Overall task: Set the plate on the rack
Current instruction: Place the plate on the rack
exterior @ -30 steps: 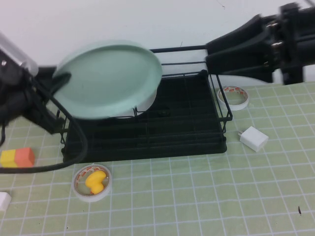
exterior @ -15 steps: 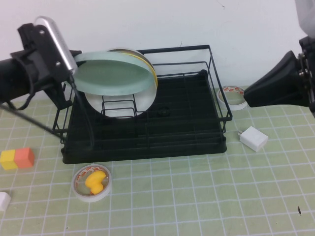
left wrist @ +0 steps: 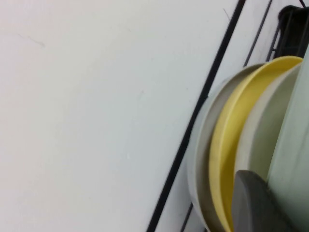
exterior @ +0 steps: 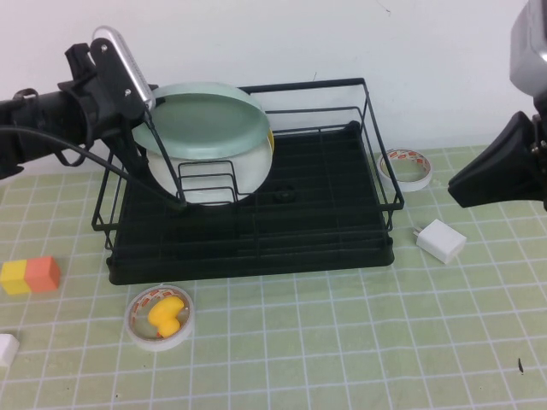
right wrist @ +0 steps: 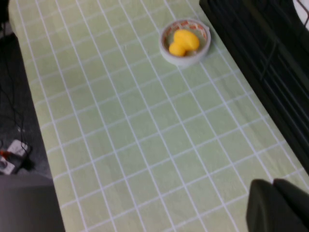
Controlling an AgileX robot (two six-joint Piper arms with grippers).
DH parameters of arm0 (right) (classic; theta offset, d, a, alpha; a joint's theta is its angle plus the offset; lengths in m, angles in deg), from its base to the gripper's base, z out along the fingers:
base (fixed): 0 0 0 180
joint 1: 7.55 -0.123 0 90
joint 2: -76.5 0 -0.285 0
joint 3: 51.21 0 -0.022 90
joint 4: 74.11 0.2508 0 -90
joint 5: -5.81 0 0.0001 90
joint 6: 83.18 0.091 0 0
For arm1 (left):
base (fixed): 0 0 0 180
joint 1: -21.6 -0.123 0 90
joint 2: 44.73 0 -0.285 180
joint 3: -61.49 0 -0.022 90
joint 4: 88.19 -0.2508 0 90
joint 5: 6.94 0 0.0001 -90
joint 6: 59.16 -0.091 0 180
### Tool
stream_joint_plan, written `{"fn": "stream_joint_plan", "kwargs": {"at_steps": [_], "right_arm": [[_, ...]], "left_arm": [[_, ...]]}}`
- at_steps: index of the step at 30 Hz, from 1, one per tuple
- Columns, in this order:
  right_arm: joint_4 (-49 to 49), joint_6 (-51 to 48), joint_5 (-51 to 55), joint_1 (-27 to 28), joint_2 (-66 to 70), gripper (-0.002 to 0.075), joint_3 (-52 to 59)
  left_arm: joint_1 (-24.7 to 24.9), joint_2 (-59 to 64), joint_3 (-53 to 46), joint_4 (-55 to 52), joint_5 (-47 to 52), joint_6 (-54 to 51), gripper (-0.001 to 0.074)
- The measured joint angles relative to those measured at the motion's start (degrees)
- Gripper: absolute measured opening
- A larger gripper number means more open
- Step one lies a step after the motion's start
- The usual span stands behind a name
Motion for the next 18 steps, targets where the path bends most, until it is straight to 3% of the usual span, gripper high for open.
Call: {"fn": "stream_joint_plan", "kwargs": {"at_steps": [18], "right_arm": [[-3.12, 0.14, 0.00, 0.00, 0.00, -0.0002, 0.00]], "left_arm": [[0.00, -0.59, 0.22, 0.00, 2.91, 0.31, 0.0066]]}}
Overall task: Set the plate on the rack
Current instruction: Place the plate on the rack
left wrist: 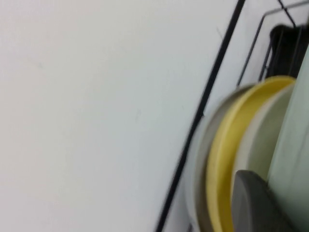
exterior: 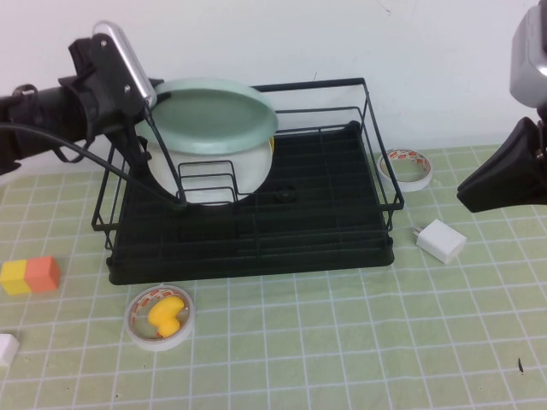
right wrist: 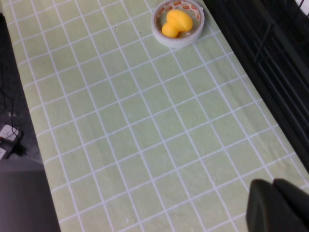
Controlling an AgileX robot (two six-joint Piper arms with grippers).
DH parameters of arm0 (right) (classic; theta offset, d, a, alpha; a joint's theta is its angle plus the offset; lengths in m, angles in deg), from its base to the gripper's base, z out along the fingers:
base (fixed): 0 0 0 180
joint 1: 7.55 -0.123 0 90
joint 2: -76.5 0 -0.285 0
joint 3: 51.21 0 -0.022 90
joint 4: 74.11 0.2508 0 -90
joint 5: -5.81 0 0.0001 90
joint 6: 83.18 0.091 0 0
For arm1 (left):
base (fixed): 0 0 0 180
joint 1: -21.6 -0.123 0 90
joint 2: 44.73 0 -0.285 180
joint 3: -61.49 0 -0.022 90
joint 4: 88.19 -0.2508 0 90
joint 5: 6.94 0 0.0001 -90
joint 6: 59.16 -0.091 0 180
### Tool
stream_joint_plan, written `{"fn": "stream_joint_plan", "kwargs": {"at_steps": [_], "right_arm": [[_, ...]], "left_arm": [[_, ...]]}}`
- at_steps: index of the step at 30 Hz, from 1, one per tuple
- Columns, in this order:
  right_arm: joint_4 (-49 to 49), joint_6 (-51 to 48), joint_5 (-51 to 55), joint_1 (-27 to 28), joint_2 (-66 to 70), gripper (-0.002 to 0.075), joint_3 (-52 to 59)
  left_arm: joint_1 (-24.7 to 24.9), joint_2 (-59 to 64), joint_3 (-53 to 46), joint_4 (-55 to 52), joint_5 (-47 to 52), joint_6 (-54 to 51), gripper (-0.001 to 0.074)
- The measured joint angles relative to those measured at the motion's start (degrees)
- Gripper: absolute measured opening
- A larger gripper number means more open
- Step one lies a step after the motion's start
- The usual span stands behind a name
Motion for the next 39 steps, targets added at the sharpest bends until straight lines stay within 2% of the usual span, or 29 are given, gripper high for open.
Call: {"fn": "stream_joint_plan", "kwargs": {"at_steps": [8, 25, 27, 33, 39], "right_arm": [[-1.39, -0.11, 0.14, 0.00, 0.00, -0.0002, 0.00], [-1.80, -0.12, 0.16, 0.00, 0.00, -0.0002, 0.00], [-1.80, -0.12, 0.16, 0.00, 0.00, -0.0002, 0.00], [-1.80, -0.01, 0.16, 0.00, 0.00, -0.0002, 0.00], [-2.24, 1.20, 0.16, 0.00, -0.13, -0.0002, 0.00]], "left_arm": [[0.00, -1.81, -0.35, 0.00, -0.94, 4.83, 0.0065], [0.12, 4.38, -1.51, 0.01, -3.73, 3.64, 0.0067], [0.12, 4.33, -1.51, 0.01, -3.73, 5.58, 0.0097], [0.12, 3.77, -1.51, 0.11, -1.65, 10.25, 0.0294], [0.12, -1.78, -1.51, 0.11, -0.73, 13.59, 0.0333]]}}
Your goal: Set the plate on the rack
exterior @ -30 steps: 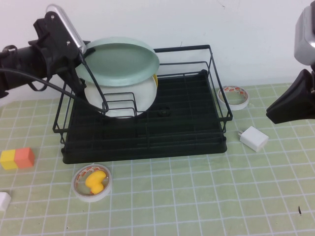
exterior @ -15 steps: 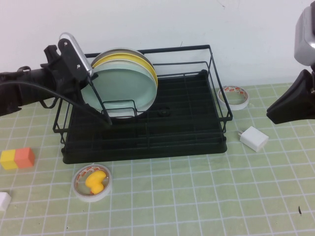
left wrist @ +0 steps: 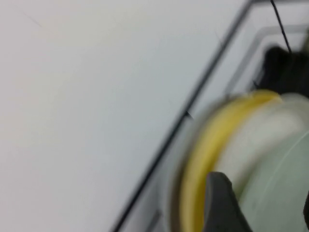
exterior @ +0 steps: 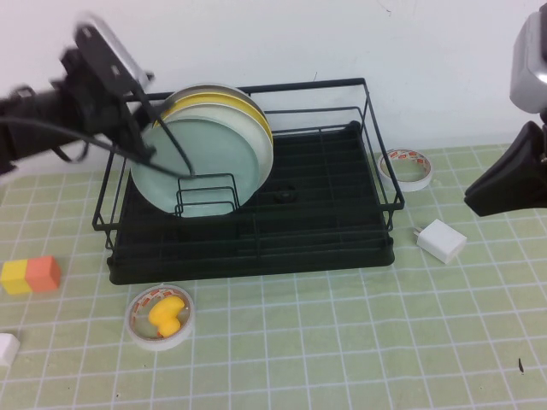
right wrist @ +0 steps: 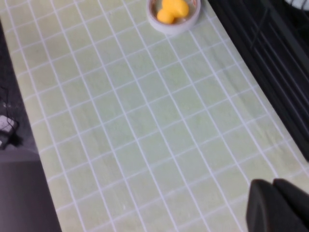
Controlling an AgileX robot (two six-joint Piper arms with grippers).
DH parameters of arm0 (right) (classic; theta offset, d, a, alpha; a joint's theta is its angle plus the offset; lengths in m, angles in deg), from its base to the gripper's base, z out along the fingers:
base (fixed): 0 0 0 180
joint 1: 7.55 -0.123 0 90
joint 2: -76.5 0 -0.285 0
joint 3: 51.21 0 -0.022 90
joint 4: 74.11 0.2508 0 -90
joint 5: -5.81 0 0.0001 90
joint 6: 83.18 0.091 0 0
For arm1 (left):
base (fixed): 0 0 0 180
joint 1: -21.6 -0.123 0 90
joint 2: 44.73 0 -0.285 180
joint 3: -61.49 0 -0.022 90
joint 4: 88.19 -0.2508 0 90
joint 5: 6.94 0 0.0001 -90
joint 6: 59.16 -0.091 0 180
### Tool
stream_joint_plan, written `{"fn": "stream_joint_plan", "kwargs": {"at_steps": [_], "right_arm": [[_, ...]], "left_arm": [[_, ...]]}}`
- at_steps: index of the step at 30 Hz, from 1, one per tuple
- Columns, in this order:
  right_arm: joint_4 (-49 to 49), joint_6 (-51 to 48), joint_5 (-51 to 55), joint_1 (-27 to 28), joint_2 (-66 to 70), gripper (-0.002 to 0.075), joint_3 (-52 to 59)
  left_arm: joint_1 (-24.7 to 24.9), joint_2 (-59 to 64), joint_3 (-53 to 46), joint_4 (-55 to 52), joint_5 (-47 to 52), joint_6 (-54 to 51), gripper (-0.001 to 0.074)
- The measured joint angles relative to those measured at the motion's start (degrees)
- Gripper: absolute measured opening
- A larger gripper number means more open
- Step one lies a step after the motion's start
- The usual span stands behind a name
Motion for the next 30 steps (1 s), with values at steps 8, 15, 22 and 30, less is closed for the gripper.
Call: {"fn": "stream_joint_plan", "kwargs": {"at_steps": [8, 15, 22, 30], "right_arm": [[-23.16, 15.81, 0.51, 0.00, -3.64, -0.0002, 0.00], [-41.88, 31.36, -2.71, 0.22, -8.93, -0.0002, 0.00], [-39.42, 32.82, -13.84, 0.22, -18.76, -0.0002, 7.61], [-22.88, 20.47, -24.35, 0.22, -33.67, -0.0002, 24.45]], "left_arm": [[0.00, -14.85, 0.00, -0.66, -8.47, 21.98, 0.0149], [0.00, -29.13, -5.62, -4.10, -26.92, 33.54, 0.0011], [0.00, -43.46, -16.97, 2.40, -47.99, 37.47, 0.0001], [0.00, -60.18, -37.58, 3.14, -44.19, 47.49, 0.0000]]}}
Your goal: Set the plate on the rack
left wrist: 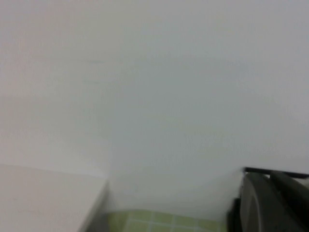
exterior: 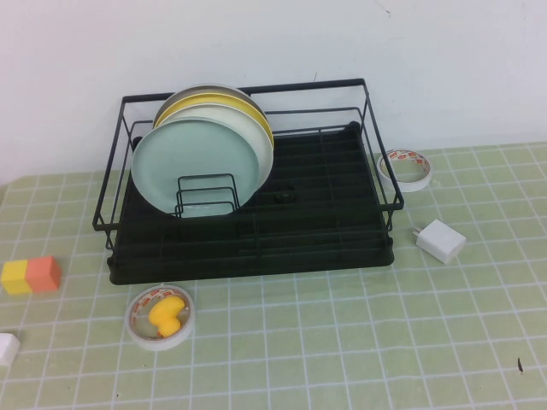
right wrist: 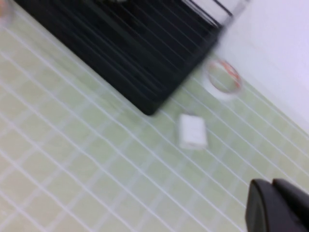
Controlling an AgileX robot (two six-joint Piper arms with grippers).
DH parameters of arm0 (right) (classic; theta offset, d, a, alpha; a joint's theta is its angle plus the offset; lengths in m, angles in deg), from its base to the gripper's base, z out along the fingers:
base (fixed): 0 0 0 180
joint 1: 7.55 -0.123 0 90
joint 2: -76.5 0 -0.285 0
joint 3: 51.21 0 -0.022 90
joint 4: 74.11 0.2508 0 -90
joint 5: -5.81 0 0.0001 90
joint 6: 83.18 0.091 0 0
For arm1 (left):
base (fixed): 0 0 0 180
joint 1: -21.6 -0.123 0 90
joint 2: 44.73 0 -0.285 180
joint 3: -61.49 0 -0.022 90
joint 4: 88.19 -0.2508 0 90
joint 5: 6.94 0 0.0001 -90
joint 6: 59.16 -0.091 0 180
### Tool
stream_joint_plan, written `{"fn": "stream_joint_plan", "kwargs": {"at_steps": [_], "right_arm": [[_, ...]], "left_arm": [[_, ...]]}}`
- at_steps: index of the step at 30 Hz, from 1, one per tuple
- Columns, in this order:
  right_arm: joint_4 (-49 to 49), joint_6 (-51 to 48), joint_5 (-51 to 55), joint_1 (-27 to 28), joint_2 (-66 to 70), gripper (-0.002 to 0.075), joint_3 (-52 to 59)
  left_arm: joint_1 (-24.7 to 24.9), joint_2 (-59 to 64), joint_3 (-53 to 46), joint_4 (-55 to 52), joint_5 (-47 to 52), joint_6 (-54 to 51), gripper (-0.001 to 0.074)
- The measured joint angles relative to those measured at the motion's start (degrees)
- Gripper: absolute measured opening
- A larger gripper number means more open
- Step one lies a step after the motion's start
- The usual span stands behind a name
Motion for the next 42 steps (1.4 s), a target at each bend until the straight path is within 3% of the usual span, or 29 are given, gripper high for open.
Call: {"fn": "stream_joint_plan", "kwargs": {"at_steps": [6, 11, 17, 23, 42], "right_arm": [[9.36, -4.96, -6.22, 0.00, -12.14, -0.0002, 13.91], [12.51, -5.39, -9.95, 0.00, -22.64, -0.0002, 25.20], [14.47, -5.39, -10.32, 0.00, -28.67, -0.0002, 34.58], [18.65, -5.39, -10.87, 0.00, -28.93, -0.0002, 37.31], [19.34, -5.39, -8.72, 0.00, -28.93, -0.0002, 37.47]], "left_arm": [[0.00, -12.77, -16.50, -0.15, 12.86, 3.36, 0.0000], [0.00, -21.67, -24.79, -0.81, 22.41, 3.15, 0.0000], [0.00, -26.76, -30.08, -1.27, 24.49, 2.94, 0.0000], [0.00, -27.28, -32.03, -1.27, 24.74, 2.94, 0.0000], [0.46, -27.90, -33.34, -1.46, 25.23, 2.94, 0.0000]]}}
